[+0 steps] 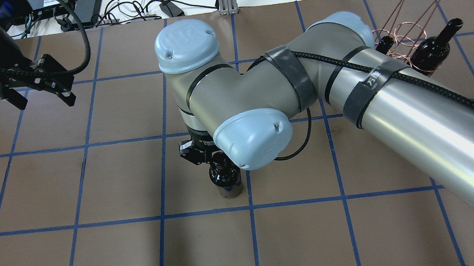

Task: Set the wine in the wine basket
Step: 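Lift the bottle with the right gripper and carry it to the wire rack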

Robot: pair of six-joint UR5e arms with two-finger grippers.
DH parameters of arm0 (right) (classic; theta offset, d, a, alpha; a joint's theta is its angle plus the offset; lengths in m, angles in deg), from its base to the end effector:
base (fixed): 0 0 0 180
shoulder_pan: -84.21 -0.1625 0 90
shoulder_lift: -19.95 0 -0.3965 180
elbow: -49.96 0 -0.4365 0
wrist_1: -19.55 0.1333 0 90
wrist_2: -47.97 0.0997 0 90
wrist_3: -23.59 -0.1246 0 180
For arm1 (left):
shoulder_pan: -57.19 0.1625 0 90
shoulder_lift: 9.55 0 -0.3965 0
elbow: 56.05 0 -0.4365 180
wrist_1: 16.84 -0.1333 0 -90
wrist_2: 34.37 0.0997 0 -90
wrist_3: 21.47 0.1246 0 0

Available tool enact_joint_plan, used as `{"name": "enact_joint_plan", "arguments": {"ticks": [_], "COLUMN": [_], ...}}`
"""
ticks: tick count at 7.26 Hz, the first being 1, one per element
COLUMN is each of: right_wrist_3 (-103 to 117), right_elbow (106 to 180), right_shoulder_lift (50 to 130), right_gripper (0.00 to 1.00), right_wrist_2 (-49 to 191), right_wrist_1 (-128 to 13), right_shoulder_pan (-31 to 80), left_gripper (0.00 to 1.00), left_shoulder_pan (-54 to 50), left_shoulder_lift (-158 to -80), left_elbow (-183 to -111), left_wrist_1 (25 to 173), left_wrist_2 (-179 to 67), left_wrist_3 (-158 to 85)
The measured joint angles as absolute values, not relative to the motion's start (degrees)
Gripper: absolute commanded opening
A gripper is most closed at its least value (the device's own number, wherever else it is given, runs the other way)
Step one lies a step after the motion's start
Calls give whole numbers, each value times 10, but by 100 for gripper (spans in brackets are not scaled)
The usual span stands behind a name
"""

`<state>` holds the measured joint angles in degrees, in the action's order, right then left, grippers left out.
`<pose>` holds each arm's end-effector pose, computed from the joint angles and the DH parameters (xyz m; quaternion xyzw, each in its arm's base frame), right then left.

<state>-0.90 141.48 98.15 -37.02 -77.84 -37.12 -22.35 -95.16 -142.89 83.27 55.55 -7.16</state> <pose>0.4311 -0.4309 0.3163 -0.0573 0.9961 0.0661 0.0144 -0.0411 -0.5124 0.4863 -0.0336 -0.9992 -0.0217 0.0055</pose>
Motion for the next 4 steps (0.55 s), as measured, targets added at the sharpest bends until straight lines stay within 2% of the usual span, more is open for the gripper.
{"name": "enact_joint_plan", "arguments": {"ticks": [4], "right_wrist_3": [91], "right_elbow": [1338], "right_shoulder_lift": [1017], "right_gripper": [0], "right_wrist_2": [-380], "right_wrist_1": [-647], "right_shoulder_pan": [-292], "left_gripper": [100], "left_shoulder_pan": [-223], "left_shoulder_lift": [-951], "left_elbow": [-1429], "left_wrist_1": [833], "left_wrist_2": [556], "left_wrist_3": [-71]}}
